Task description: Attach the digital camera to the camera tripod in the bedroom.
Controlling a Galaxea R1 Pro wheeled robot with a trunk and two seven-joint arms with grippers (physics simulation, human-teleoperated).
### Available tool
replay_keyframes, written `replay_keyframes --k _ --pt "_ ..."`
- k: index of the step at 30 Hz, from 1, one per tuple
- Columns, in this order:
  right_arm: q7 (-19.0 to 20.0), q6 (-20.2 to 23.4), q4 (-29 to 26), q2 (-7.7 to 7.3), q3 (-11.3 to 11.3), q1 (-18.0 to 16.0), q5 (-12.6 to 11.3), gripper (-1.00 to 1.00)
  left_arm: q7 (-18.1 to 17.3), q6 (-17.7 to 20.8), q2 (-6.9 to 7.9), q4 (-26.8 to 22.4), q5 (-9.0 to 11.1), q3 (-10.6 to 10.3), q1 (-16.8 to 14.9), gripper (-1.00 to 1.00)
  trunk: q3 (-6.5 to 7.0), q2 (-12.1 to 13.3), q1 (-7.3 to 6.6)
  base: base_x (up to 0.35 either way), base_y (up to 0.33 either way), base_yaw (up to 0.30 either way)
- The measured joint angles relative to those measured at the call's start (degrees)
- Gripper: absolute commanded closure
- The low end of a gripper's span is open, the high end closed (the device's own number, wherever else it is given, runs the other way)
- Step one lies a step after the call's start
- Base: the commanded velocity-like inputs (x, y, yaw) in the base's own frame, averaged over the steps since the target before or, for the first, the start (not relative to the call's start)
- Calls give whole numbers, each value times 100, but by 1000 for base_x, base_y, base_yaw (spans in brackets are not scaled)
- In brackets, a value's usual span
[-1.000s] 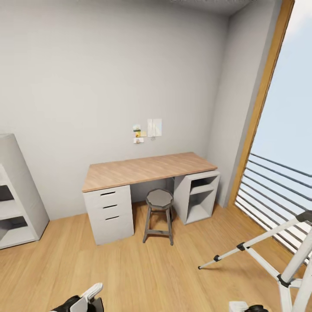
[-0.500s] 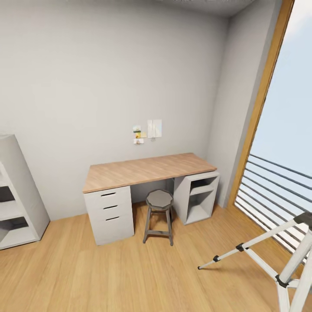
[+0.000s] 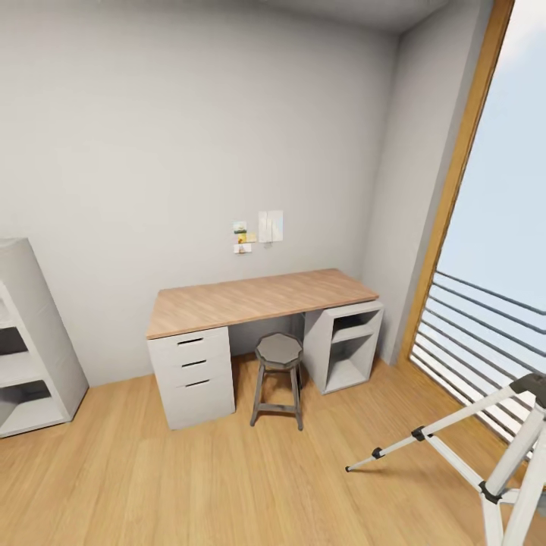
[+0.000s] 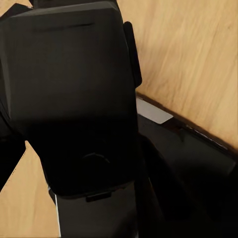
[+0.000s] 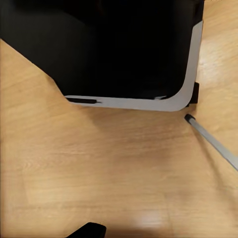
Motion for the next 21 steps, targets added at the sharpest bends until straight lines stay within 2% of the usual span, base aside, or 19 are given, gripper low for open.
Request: replay_keyframes --k 3,7,21 --pt "-2 -43 -1 4 0 2 0 -100 2 0 -9 -2 -226 -2 6 100 54 121 -66 0 0 0" --pt "-4 -74 -1 10 -3 2 0 -100 2 0 -14 -3 -395 -1 8 100 126 282 -154 0 0 0" --pt "0 -164 -1 8 -13 -1 0 -100 3 -3 -22 -2 -461 1 6 100 368 836 -461 0 0 0"
